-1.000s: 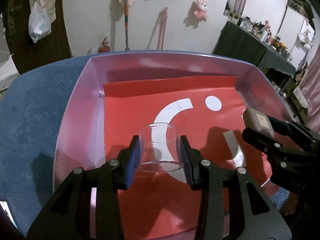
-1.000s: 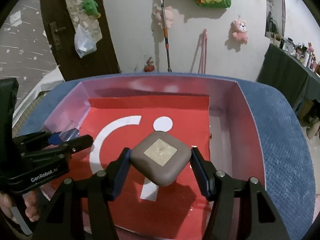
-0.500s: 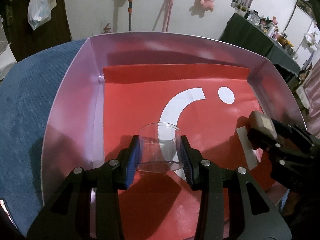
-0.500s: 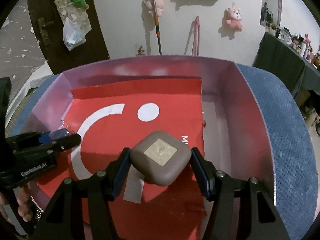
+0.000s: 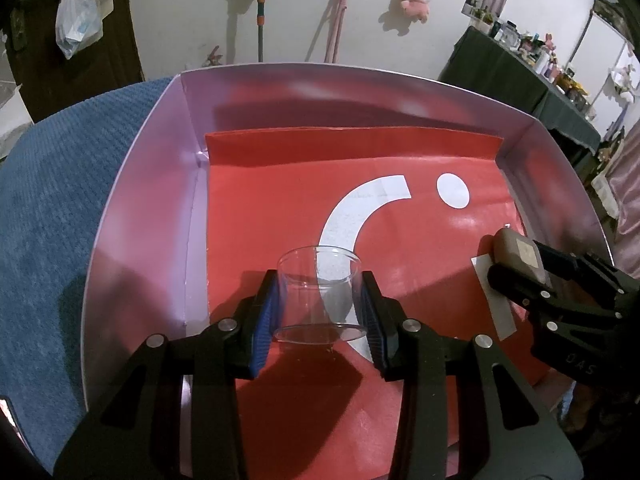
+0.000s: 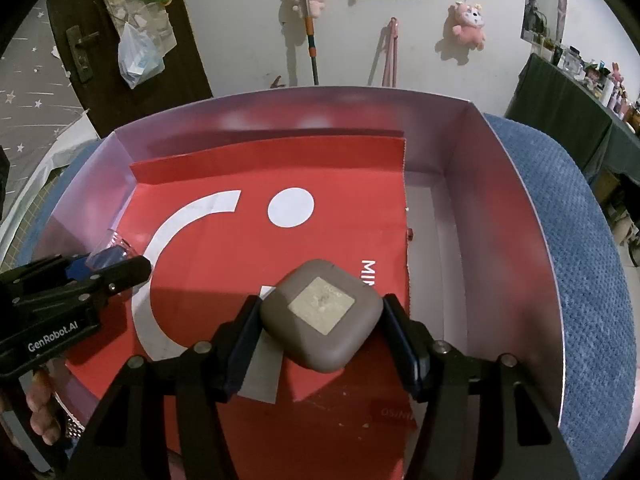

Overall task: Organize rigid objects
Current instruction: 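Carry the cup and brown case into the red box with both grippers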

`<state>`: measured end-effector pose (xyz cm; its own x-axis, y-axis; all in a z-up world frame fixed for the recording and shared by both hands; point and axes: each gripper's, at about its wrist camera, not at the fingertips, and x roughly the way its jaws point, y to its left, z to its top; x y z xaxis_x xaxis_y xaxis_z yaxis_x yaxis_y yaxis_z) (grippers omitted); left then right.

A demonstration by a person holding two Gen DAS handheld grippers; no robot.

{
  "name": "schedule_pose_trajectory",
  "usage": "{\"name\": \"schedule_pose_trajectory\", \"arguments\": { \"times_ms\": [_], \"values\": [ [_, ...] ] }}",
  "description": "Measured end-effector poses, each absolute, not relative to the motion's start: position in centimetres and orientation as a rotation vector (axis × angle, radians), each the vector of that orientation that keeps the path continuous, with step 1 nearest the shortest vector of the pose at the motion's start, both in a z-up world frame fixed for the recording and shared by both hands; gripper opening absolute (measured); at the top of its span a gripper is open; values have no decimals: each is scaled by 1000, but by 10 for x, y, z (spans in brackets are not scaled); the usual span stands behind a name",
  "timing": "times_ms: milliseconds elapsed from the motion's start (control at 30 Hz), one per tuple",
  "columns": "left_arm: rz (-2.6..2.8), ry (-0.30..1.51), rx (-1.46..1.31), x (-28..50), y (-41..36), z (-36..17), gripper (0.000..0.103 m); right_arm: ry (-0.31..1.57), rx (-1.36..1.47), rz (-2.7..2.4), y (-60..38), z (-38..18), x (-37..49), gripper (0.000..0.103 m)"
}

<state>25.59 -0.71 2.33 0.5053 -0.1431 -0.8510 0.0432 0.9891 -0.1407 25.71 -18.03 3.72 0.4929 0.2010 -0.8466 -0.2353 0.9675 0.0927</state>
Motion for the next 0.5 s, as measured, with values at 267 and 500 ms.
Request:
{"name": "schedule_pose_trajectory", "arguments": {
  "times_ms": [267, 500],
  "values": [
    [-113, 1035, -107, 255, -6, 23, 37, 1021, -27, 266, -182, 38, 257, 63],
    [-116, 1039, -103, 255, -5, 23, 39, 1019, -22, 266, -182, 39, 258, 63]
  ]
}}
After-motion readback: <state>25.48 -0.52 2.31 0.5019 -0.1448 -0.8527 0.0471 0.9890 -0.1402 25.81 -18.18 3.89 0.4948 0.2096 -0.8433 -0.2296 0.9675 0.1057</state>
